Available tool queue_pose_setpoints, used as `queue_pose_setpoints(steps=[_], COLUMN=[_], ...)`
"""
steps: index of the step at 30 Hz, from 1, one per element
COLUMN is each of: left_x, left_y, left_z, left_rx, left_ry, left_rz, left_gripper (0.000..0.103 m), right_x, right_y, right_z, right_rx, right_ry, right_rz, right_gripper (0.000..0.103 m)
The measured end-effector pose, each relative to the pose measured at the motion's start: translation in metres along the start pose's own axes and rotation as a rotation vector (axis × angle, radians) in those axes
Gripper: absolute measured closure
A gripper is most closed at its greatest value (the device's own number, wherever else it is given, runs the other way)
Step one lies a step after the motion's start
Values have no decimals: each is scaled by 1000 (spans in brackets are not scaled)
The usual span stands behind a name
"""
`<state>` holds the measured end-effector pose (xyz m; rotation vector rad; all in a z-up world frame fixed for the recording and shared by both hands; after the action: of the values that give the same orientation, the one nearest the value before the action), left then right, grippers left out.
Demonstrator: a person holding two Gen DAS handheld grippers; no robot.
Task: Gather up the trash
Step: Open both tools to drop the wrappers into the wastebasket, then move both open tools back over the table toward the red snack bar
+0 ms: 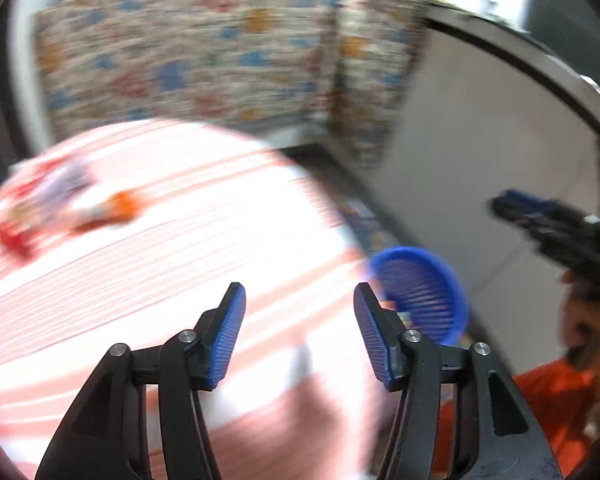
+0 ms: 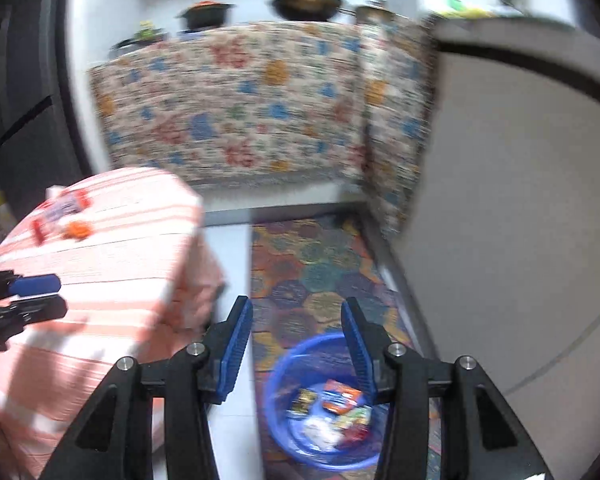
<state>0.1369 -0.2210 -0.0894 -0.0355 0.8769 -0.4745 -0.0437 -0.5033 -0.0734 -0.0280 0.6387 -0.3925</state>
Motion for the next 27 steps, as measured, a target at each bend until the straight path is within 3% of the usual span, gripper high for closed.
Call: queue_pose_setpoints(steps=[2, 6, 9, 15, 19, 22, 27], left_x=[-6, -9, -8, -8, -9, 0, 5], left_y=[45, 124, 163, 205, 223, 232, 237], left_z=[-5, -14, -22, -26, -26, -17, -10], left_rx=[-51, -150, -221, -286, -314, -334, -335], left_ry=[-5, -3, 2, -2, -7, 5, 3], left_rz=[86, 254, 324, 396, 431, 449, 453], left_gripper=[44, 44, 43, 21, 6, 0, 0], right_x=[0, 11, 29, 69, 89, 104, 127], right_y=[42, 116, 170, 253, 277, 288, 300], right_z=[14, 26, 27, 24, 26, 32, 51], right_rx=[-60, -150, -213, -289, -318, -324, -299], right_ry=[-7, 14, 53, 160, 192, 195, 193], right_rz=[65, 182, 258, 361, 349, 325, 302], right_gripper=[47, 47, 47, 47, 40, 29, 15])
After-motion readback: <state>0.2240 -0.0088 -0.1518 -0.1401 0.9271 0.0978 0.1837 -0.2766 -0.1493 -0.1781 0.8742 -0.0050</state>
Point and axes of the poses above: each gripper's, at about its wrist camera, not at the fingertips, and x roughly the way its jaws point, y to its left, z to its top, the point moved 1 cm from there along x, roughly the way its jaws point, and after that the axes turned 9 degrees about -x, right-handed, at the moved point
